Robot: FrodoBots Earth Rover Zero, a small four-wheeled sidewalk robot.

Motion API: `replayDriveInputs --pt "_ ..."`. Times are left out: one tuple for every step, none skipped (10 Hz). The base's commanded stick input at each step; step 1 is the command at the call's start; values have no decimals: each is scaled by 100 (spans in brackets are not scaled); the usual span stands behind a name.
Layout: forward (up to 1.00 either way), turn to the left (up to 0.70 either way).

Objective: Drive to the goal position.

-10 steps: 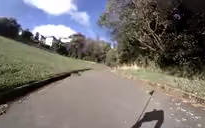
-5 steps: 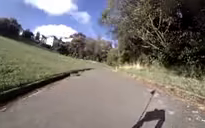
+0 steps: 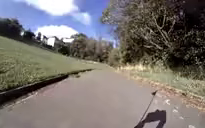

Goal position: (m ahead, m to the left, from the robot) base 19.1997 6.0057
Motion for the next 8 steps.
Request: replayDriveInputs --pt "70 0" --pt "70 0" --pt "70 0" --pt "70 0" --pt "70 0" --pt "70 0" --pt "70 0" --pt "70 0"
